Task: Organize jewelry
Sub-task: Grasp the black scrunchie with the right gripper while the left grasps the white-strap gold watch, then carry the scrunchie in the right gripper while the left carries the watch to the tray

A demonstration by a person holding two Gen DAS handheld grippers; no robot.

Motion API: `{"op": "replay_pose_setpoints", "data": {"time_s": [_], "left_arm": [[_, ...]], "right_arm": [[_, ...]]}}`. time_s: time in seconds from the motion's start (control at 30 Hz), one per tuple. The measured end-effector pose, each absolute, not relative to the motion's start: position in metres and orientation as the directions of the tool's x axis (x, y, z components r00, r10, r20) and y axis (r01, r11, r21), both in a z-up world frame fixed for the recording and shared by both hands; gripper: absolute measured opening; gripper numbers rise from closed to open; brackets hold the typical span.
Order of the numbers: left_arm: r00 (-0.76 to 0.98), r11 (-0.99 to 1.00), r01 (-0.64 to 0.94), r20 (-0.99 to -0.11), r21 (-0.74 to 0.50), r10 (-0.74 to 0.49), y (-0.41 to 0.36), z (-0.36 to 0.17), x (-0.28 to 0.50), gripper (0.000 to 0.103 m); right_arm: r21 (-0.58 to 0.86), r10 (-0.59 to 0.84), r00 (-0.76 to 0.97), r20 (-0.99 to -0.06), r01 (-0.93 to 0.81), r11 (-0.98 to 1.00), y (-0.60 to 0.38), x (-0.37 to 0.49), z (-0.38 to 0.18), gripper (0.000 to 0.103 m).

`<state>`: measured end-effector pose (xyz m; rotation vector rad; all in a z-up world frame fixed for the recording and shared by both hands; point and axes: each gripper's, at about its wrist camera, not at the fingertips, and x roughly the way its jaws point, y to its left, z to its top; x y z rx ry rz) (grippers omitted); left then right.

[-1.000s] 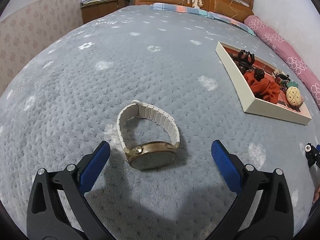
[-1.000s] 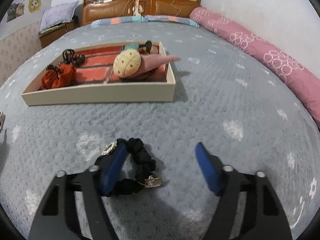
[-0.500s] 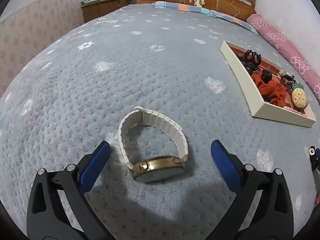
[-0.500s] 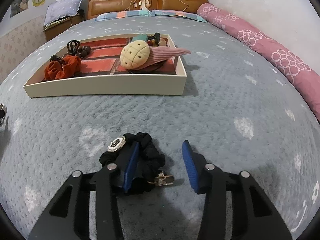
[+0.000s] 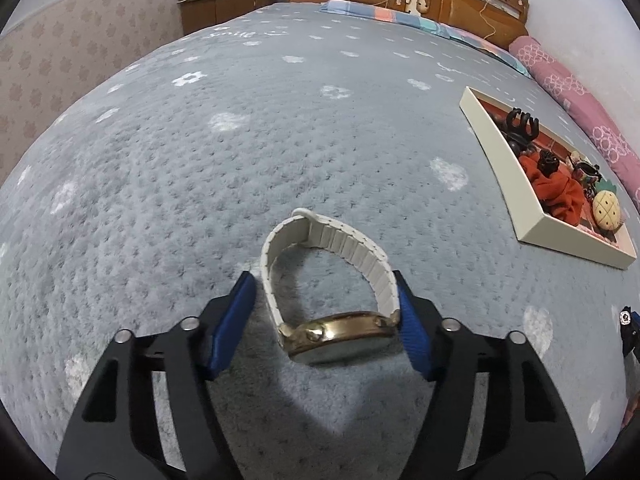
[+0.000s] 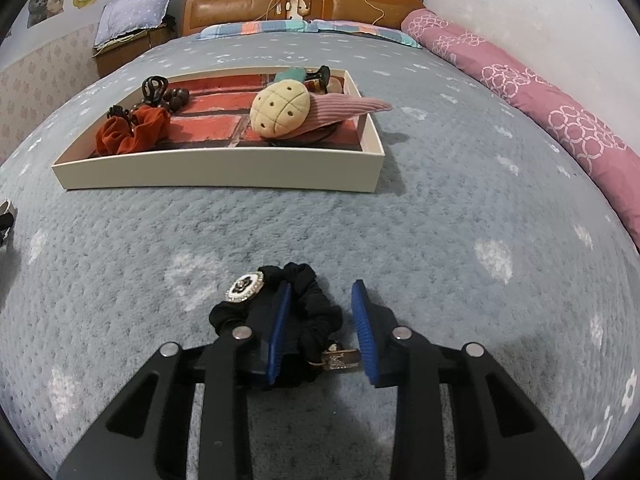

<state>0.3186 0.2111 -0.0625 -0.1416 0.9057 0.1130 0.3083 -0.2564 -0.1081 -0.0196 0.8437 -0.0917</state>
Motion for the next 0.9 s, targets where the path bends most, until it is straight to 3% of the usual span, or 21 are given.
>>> {"op": "replay_pose_setpoints", "data": {"time_s": [0.17, 0.37, 0.53, 0.9], "left_arm": [[0.599, 0.988, -0.156, -0.796, -0.004, 0.091, 0.200, -0.063, 0.316, 0.059], [0.609, 0.985, -0.163, -0.790, -0.046, 0.064, 0.205, -0.061, 0.313, 0.049], [0.611, 0.985, -0.162, -0.789, -0.049, 0.062, 0.206, -0.061, 0.312, 0.048], [0.624, 0.987, -0.133, -0.781, -0.086, 0.017, 0.200, -0.048, 0.310, 0.048]], "right_arm": [[-0.054, -0.088, 0.661, -0.745, 0.072, 0.996, -0.257, 0.308, -0.108, 0.029], [-0.066, -0.092, 0.660, -0.745, 0.064, 0.996, -0.254, 0.308, -0.108, 0.020], [-0.071, -0.089, 0.661, -0.745, 0.054, 0.996, -0.252, 0.308, -0.107, 0.013], [-0.027, -0.059, 0.706, -0.706, 0.056, 0.998, -0.259, 0.306, -0.090, 0.011]]}}
